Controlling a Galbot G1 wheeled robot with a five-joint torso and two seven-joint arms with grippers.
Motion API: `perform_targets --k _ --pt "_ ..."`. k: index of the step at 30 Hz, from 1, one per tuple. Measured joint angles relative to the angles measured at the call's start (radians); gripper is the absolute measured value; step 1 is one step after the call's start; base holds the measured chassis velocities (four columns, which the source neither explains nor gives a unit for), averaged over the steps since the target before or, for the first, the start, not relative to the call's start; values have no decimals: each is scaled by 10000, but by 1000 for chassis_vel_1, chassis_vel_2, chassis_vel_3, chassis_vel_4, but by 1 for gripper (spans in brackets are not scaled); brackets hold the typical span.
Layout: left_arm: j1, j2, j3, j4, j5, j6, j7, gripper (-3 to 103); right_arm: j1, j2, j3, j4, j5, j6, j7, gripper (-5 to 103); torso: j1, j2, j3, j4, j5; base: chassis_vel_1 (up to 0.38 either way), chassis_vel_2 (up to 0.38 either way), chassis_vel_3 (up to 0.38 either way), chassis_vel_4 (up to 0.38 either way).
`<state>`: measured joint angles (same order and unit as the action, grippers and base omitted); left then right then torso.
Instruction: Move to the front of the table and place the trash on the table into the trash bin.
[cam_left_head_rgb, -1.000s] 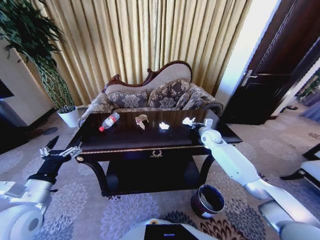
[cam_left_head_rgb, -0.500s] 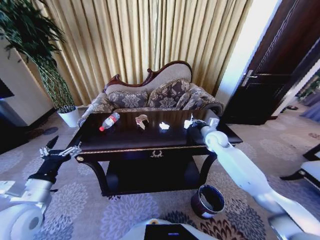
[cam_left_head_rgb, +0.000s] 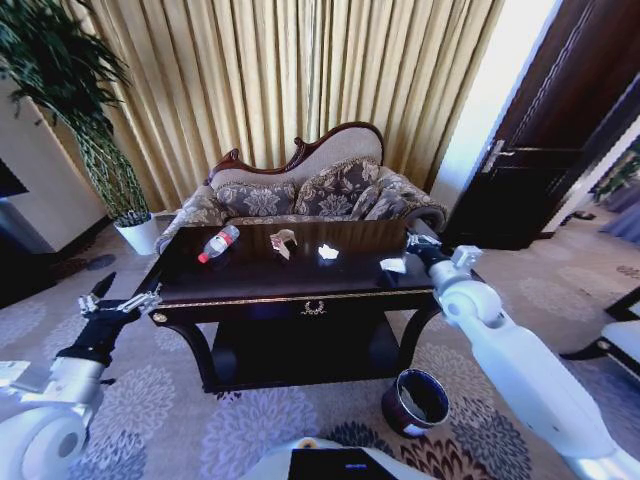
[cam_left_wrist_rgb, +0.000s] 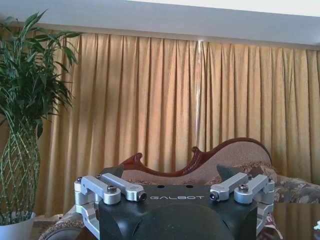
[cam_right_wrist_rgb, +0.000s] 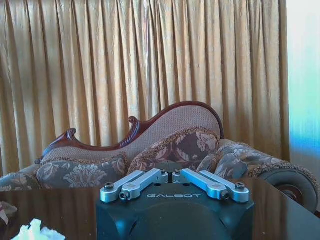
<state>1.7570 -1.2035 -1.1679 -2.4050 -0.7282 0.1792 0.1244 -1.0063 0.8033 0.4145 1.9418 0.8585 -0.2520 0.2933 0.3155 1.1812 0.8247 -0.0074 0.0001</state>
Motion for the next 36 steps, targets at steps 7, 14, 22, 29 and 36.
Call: perform_targets --k 7,14,22,29,36 --pt "-14 6 -10 -9 4 7 0 100 -572 -155 142 109 -219 -321 17 16 2 -1 2 5 -1 0 0 0 0" --pt "9 41 -87 67 -11 8 -7 100 -2444 -1199 1235 1177 705 -759 638 43 0 0 1 -3 0 0 0 0 0" --pt "-12 17 -26 74 -22 8 -5 100 -2592 -1722 1431 1718 1636 -1196 1079 71 1 -1 1 2 0 0 0 0 0" --pt "35 55 -128 109 -100 7 -1 100 -2396 -1956 929 2128 2629 -2211 1315 91 0 -1 1 0 -2 0 0 0 0" --pt "16 -11 11 132 -88 7 86 100 -1695 -2049 307 1450 2676 -2463 995 100 1 -2 2 1 1 0 0 0 0"
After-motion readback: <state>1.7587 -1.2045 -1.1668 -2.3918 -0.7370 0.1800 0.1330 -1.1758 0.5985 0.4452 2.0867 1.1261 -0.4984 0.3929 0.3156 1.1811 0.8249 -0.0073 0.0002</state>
